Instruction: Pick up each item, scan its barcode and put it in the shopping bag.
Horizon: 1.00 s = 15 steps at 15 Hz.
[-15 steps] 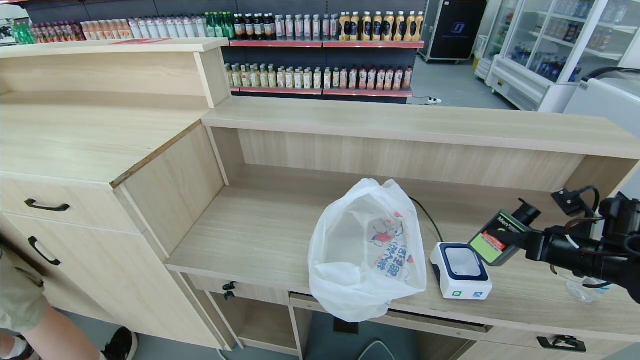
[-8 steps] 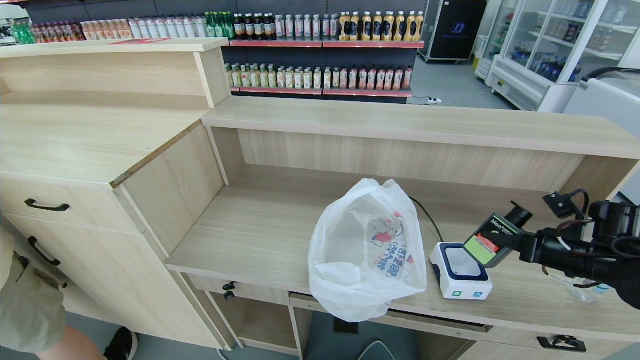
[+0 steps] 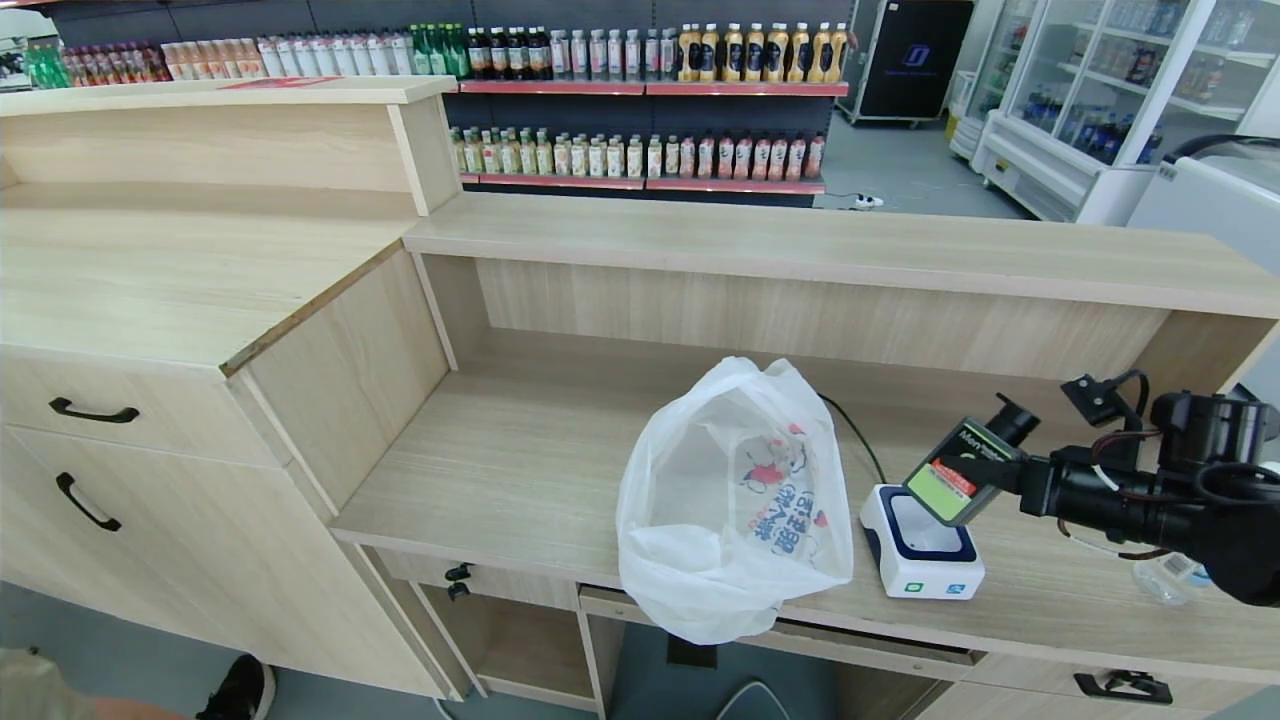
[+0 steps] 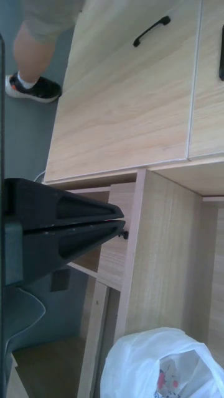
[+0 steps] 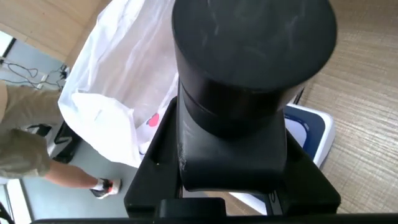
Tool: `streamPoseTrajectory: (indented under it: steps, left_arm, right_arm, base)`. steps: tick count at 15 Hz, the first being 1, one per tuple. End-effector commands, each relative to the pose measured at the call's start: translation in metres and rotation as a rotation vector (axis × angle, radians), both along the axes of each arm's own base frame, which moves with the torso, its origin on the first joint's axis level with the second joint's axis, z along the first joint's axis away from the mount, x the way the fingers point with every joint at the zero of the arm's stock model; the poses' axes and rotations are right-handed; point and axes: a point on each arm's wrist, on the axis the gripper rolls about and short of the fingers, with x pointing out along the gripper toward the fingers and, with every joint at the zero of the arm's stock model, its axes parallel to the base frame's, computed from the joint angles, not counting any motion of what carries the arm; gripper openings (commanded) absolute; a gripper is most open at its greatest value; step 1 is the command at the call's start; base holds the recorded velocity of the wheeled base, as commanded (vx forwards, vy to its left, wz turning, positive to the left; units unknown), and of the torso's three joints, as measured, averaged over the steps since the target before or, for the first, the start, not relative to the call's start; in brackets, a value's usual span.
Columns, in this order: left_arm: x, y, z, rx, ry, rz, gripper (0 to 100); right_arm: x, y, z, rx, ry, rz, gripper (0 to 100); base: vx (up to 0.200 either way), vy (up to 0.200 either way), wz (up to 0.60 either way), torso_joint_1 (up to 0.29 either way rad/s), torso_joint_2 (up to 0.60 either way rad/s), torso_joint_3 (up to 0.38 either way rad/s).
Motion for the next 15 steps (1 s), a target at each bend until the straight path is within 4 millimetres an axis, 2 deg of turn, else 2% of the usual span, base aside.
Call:
streamPoseTrajectory:
  steps: [1,6,11,15]
  left_arm:
    - [0.0,0.0,0.0,0.0,0.0,0.0,0]
    - [0.0,0.0,0.0,0.0,0.0,0.0,0]
    - [0.0,0.0,0.0,0.0,0.0,0.0,0]
    - [0.0,0.0,0.0,0.0,0.0,0.0,0]
  right_arm:
    - [0.004,0.003,-0.002,0.0,0.0,0.012,0]
    - [0.007,0.009,-0.01,0.004,0.023,0.03,0]
    - [0.012,0.021,-0.005,-0.001,-0.001,0.067,0]
    - [0.012,0.021,-0.005,-0.003,0.002,0.063,0]
  base:
    - [0.0,0.0,0.0,0.0,0.0,0.0]
    - [0.0,0.0,0.0,0.0,0.0,0.0]
    - [0.0,0.0,0.0,0.0,0.0,0.0]
    - [0.0,0.0,0.0,0.0,0.0,0.0]
